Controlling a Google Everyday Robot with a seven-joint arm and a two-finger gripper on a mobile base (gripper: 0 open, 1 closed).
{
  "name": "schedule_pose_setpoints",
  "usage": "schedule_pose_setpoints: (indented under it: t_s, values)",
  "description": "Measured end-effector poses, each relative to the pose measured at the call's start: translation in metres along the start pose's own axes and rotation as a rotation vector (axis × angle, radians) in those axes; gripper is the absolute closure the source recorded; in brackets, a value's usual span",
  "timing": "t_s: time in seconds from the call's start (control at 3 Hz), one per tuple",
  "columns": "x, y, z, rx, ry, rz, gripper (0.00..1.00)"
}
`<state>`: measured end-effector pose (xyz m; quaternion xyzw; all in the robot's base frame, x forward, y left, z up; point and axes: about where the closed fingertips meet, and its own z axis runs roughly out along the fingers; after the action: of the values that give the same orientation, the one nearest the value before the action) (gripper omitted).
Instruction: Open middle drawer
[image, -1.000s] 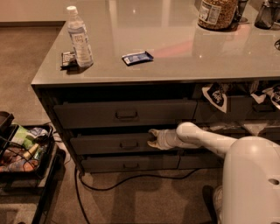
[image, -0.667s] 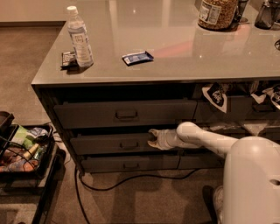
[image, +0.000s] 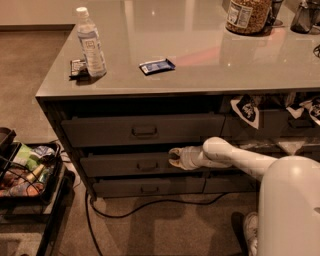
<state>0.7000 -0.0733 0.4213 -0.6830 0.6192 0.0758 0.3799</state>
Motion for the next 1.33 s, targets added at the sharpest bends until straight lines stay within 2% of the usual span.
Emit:
schedule_pose_setpoints:
  t_s: [0.67, 1.33]
  values:
    - [-0.0016, 0.0009, -0.0026, -0.027, -0.004, 0.014, 0.95]
    - [-0.0016, 0.0004, -0.0039, -0.044, -0.007, 0.022, 1.00]
